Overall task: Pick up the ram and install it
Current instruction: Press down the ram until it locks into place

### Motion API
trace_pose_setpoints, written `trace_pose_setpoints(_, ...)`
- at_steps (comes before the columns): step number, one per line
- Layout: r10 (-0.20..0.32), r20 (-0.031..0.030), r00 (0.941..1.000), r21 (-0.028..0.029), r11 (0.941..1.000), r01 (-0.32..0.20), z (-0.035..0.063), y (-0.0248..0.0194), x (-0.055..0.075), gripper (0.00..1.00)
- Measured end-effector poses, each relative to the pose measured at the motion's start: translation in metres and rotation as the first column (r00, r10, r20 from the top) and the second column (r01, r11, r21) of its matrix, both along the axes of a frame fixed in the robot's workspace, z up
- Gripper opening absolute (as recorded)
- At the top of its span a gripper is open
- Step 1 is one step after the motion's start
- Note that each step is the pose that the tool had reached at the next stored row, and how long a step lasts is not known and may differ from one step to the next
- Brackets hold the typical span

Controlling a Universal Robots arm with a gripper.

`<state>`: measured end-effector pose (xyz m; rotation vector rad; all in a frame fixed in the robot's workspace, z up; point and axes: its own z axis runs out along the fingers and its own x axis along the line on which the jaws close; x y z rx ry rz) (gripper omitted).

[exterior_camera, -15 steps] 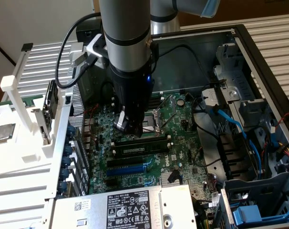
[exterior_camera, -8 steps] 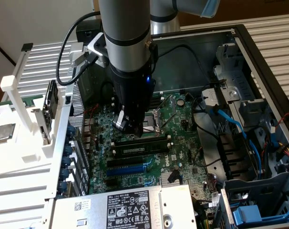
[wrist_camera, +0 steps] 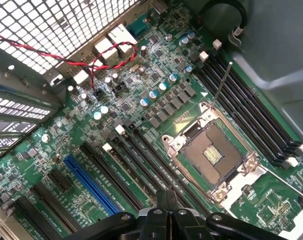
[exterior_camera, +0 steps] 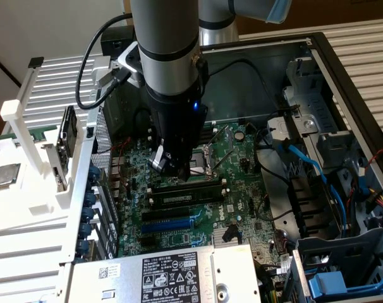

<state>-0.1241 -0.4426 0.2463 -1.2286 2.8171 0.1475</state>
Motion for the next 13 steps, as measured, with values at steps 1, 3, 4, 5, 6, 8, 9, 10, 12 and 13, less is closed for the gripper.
trace_pose_setpoints(1,-0.006,0.0000,1.0000,0.0007,1.0000,0.006,0.0000,0.0000,0.0000,0.10)
trace_pose_setpoints(3,-0.017,0.0001,0.9999,0.0019,0.9998,0.017,0.0000,0.0000,0.0000,0.10)
trace_pose_setpoints(4,-0.024,0.0001,0.9997,0.0021,0.9997,0.024,0.0000,0.0000,0.0000,0.10)
trace_pose_setpoints(5,-0.035,0.0000,0.9994,0.0023,0.9994,0.035,0.0001,0.0000,0.0000,0.10)
trace_pose_setpoints(6,-0.047,-0.0002,0.9989,0.0022,0.9989,0.047,0.0002,0.0000,0.0000,0.10)
trace_pose_setpoints(8,-0.071,-0.0004,0.9975,0.0020,0.9975,0.071,0.0006,0.0000,0.0000,0.10)
trace_pose_setpoints(9,-0.083,-0.0004,0.9966,0.0021,0.9966,0.083,0.0007,0.0000,0.0000,0.10)
trace_pose_setpoints(10,-0.094,-0.0006,0.9956,0.0020,0.9956,0.094,0.0009,0.0000,0.0000,0.10)
trace_pose_setpoints(12,-0.113,-0.0016,0.9936,-0.0012,0.9936,0.113,0.0013,0.0000,0.0000,0.10)
trace_pose_setpoints(13,-0.120,-0.0024,0.9927,-0.0055,0.9927,0.120,0.0016,0.0000,0.0000,0.10)
